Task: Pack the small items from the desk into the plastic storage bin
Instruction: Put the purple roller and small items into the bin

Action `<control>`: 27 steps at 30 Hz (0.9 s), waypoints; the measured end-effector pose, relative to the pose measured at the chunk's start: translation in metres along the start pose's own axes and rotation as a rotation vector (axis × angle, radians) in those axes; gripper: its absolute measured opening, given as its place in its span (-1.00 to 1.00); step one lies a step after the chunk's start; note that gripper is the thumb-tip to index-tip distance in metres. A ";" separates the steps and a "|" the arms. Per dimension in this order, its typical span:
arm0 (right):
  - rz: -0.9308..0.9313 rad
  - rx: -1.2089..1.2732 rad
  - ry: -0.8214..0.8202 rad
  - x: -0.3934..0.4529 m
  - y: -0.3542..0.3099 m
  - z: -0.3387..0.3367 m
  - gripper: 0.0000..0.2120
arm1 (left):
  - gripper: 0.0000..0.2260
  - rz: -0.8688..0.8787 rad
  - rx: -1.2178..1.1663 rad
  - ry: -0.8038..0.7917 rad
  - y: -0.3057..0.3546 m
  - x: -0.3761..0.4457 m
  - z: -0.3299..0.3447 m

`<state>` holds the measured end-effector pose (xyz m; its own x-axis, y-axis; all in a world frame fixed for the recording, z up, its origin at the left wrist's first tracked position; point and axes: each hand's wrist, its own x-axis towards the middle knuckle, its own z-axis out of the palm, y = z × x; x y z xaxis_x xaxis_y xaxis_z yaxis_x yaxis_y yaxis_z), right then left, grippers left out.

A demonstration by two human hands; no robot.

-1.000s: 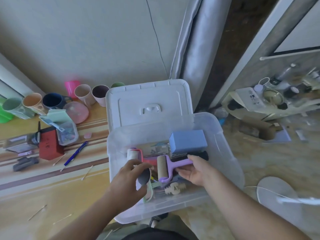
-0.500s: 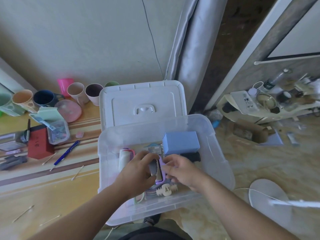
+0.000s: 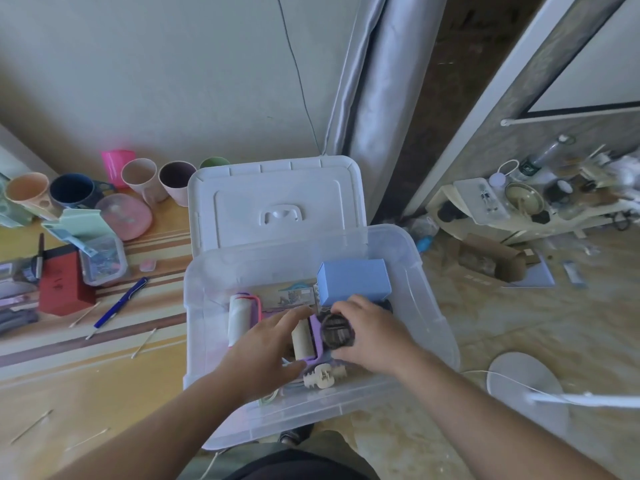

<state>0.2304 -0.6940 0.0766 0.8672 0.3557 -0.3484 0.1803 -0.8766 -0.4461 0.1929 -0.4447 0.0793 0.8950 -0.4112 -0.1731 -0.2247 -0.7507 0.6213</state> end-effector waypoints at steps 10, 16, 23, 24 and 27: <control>-0.026 -0.730 -0.372 0.013 0.067 0.008 -0.24 | -0.62 -0.034 0.314 0.036 -0.026 -0.018 -0.016; 0.034 -0.669 -0.424 0.023 0.069 0.020 -0.15 | -0.66 -0.008 0.335 0.057 -0.032 -0.029 -0.020; 0.080 -0.501 -0.296 0.017 0.030 0.002 -0.51 | -0.65 0.053 0.387 0.035 -0.037 -0.035 -0.022; 0.070 -0.439 -0.246 0.016 0.016 0.000 -0.55 | -0.65 0.052 0.371 0.051 -0.038 -0.034 -0.026; -0.034 -0.182 -0.068 0.022 -0.041 0.000 -0.52 | -0.63 0.037 0.271 0.150 -0.047 -0.035 -0.042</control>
<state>0.2424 -0.6503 0.0868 0.8271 0.4017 -0.3931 0.2954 -0.9057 -0.3040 0.1878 -0.3737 0.0883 0.9264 -0.3754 -0.0272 -0.3350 -0.8553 0.3954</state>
